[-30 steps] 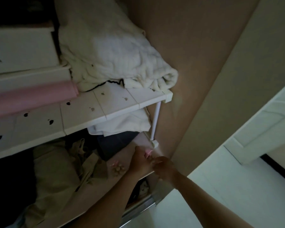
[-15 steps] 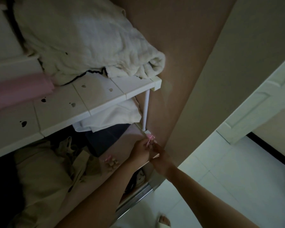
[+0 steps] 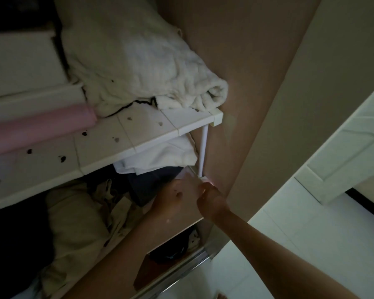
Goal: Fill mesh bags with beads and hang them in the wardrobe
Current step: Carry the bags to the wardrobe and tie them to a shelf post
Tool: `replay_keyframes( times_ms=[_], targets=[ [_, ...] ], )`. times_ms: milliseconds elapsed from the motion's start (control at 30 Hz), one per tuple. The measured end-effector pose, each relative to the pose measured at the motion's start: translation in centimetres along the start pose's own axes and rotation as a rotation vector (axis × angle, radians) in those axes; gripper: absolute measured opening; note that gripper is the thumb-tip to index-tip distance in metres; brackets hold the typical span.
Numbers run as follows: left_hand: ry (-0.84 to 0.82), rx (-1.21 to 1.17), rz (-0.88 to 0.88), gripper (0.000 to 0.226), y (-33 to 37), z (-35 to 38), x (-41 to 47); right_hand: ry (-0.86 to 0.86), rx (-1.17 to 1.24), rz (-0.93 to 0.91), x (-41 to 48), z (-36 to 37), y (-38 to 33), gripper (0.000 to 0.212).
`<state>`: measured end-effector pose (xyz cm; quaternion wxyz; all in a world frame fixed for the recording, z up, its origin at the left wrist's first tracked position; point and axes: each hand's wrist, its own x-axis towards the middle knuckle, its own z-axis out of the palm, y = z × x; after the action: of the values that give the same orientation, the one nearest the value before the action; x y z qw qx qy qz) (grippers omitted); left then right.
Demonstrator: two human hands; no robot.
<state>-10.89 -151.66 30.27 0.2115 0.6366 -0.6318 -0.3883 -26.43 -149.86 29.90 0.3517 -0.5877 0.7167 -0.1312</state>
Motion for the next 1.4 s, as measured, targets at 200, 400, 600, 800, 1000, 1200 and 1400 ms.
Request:
replay_keyframes(
  times_ms=[200,400,600,800,1000,1200,1400],
  targets=[
    [0.128,0.138,-0.114,0.03,-4.4,-3.6,-2.9,-0.25,-0.046,-0.097,-0.5,2.7,-4.6,0.056],
    [0.086,0.123,-0.213,0.039,-9.0,-2.1,-4.7,-0.367,-0.209,-0.146,-1.6,7.7,-6.5,0.076],
    [0.106,-0.042,-0.151,0.033,-7.1,-3.5,-6.2,-0.201,-0.042,-0.125,-2.8,9.1,-6.5,0.058],
    [0.103,-0.247,-0.121,0.024,-5.3,-4.7,-7.2,-0.089,0.092,-0.249,-5.0,6.0,-6.3,0.052],
    [0.132,-0.518,-0.012,0.028,1.9,-6.1,-9.9,0.061,0.186,-0.433,-8.6,-0.4,-6.6,0.057],
    [0.186,-0.53,0.196,0.043,10.9,-7.6,-14.1,0.309,0.159,-0.699,-13.8,-8.2,-6.2,0.057],
    [0.34,-0.404,0.44,0.037,19.5,-9.8,-17.7,0.472,0.052,-0.891,-18.2,-17.3,-7.7,0.055]
  ],
)
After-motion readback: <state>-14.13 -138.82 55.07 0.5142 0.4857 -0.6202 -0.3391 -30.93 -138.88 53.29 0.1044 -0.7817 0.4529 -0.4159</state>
